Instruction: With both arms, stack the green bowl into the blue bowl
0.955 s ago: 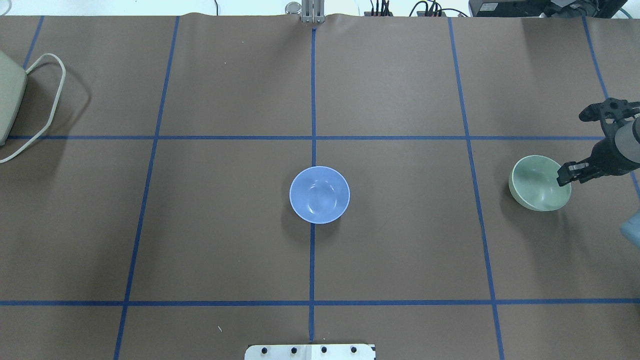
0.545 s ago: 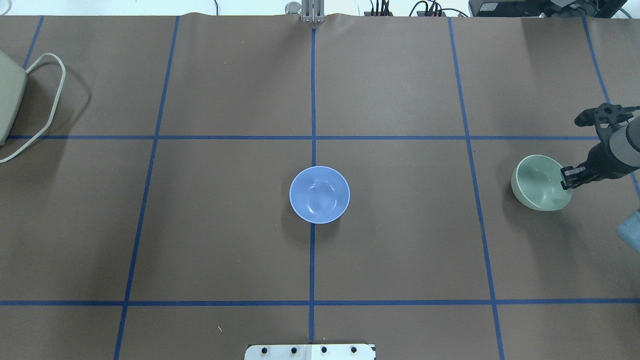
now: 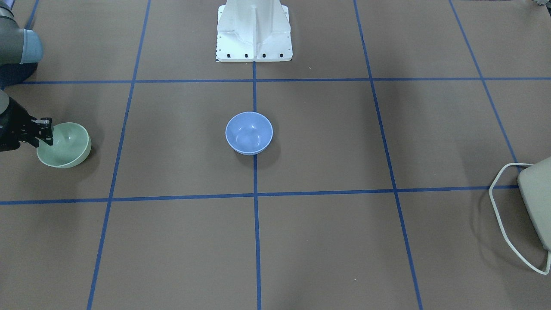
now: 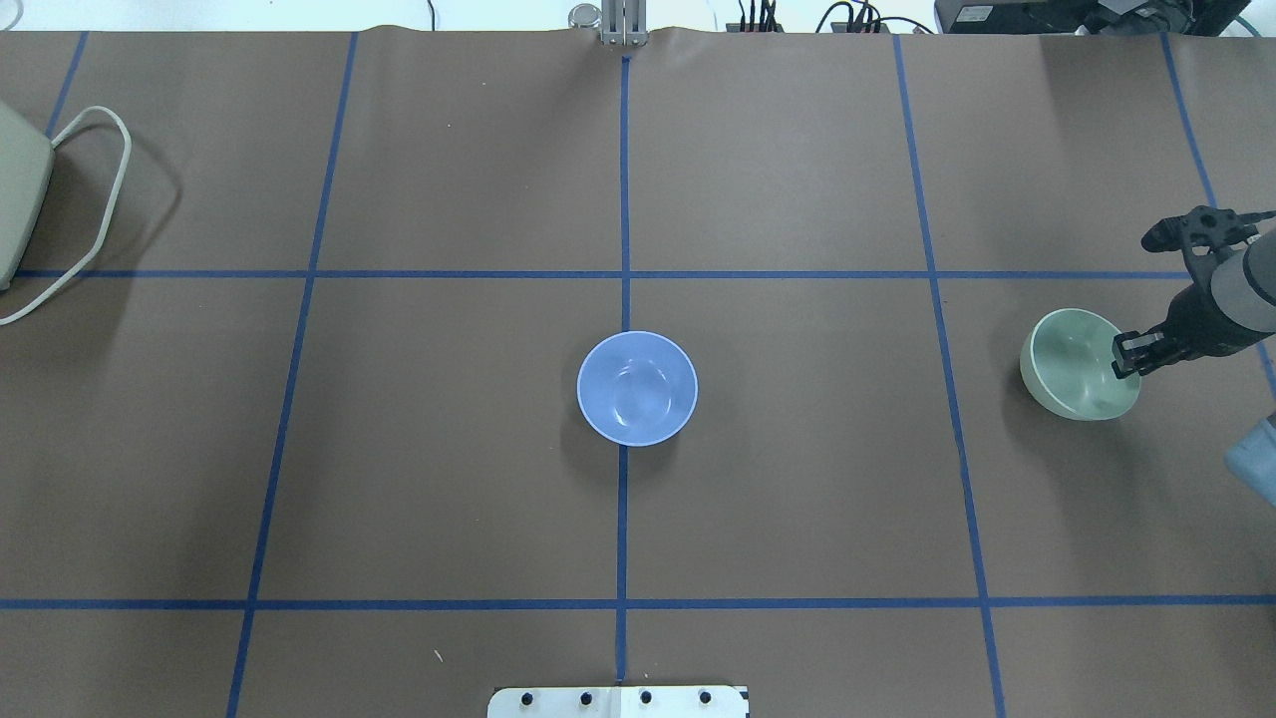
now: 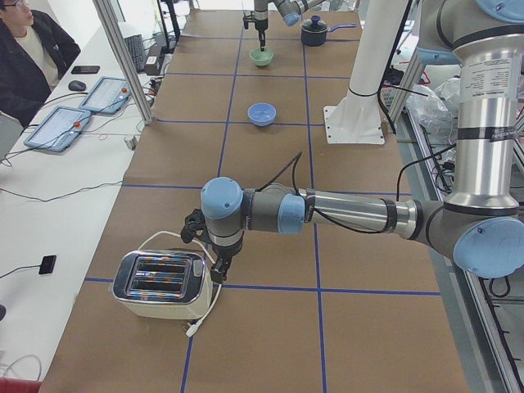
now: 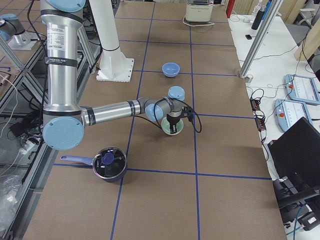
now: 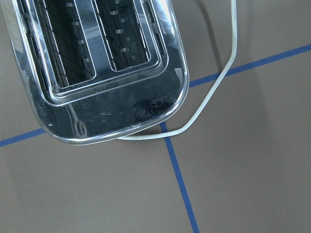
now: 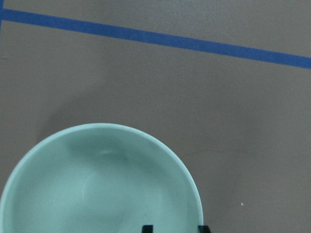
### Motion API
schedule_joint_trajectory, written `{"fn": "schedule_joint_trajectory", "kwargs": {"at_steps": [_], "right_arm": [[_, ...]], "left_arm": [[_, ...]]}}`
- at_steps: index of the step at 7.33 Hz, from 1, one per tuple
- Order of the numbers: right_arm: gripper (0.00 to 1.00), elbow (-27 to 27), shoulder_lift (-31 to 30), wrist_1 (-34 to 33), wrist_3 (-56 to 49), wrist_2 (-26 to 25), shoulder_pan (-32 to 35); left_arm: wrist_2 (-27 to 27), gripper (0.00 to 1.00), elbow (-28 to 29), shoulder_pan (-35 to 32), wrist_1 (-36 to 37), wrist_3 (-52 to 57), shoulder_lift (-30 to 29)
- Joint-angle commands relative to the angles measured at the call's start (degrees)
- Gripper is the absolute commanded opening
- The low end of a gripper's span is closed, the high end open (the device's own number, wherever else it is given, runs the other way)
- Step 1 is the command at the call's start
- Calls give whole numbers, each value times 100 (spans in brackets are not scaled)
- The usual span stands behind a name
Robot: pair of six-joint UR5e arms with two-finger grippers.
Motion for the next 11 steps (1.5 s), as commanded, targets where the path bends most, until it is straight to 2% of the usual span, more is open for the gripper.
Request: {"fn": "schedule_joint_trajectory", "kwargs": {"at_steps": [1, 5, 6, 8, 9, 10, 11], "right_arm": [[47, -122, 1, -1, -31, -42, 2], [46, -79, 27, -1, -40, -15, 11], [38, -148, 18, -1, -31, -51, 11], [35, -228, 18, -1, -31, -60, 2], [23, -237, 18, -1, -31, -60, 2], [0, -237, 27, -1, -31, -68, 2], [0, -193, 45, -1, 3, -51, 2]], "left_arm": [[-10, 99, 6, 0, -156, -2, 101], [-10, 99, 24, 9, -157, -2, 101], [-10, 99, 24, 9, -157, -2, 101], [-10, 99, 24, 9, -157, -2, 101], [-10, 99, 24, 9, -157, -2, 101], [-10, 99, 24, 9, -166, 7, 101], [-10, 99, 33, 9, -157, 7, 101]]}}
